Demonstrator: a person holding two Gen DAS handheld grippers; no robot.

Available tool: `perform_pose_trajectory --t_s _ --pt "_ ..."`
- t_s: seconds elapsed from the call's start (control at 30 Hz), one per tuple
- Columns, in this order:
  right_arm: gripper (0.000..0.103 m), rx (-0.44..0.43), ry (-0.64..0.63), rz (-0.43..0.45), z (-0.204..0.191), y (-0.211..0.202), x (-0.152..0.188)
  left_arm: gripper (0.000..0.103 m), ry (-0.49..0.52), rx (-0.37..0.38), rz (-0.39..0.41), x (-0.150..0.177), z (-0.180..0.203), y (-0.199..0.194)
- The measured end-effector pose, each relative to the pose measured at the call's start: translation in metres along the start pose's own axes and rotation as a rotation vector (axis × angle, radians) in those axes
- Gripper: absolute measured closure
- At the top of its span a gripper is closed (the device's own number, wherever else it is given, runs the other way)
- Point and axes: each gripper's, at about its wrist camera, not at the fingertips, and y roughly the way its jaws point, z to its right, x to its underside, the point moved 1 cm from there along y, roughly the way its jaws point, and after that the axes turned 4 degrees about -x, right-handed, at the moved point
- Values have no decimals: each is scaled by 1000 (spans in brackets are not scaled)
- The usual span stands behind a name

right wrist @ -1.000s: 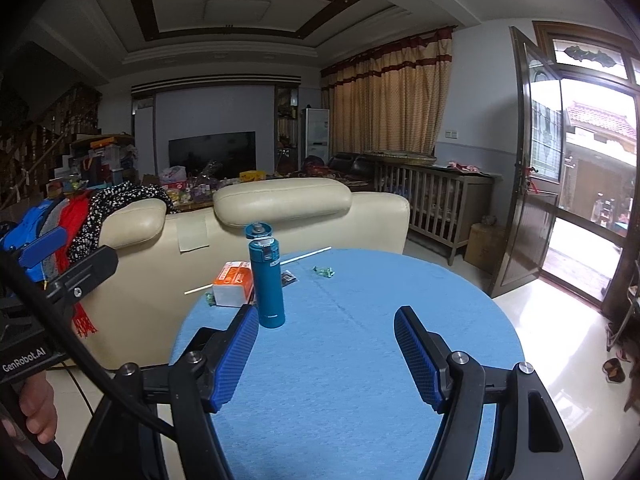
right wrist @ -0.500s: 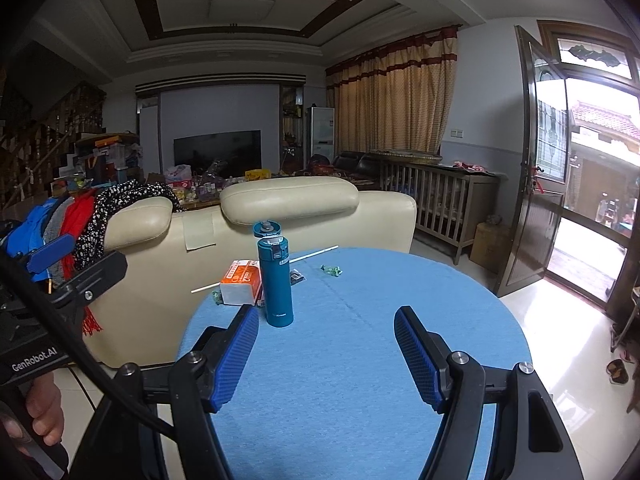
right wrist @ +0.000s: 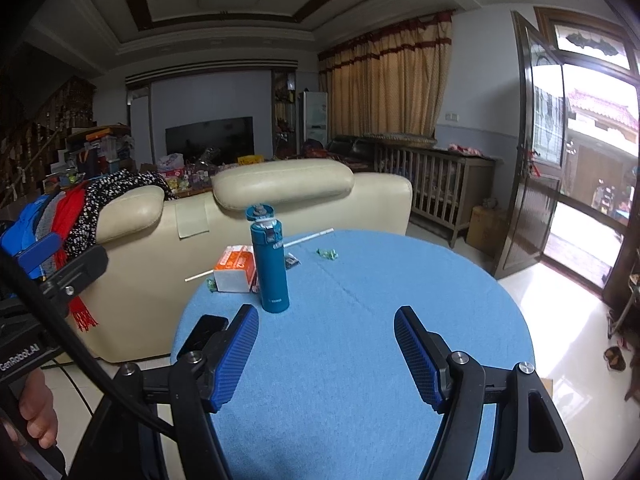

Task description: Collect trash

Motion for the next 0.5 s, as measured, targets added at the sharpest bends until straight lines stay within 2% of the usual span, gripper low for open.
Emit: perform_pose_trajectory --t_s 0.5 --pt "29 9 62 3 23 -6 2 4 26 9 -9 -2 15 -1"
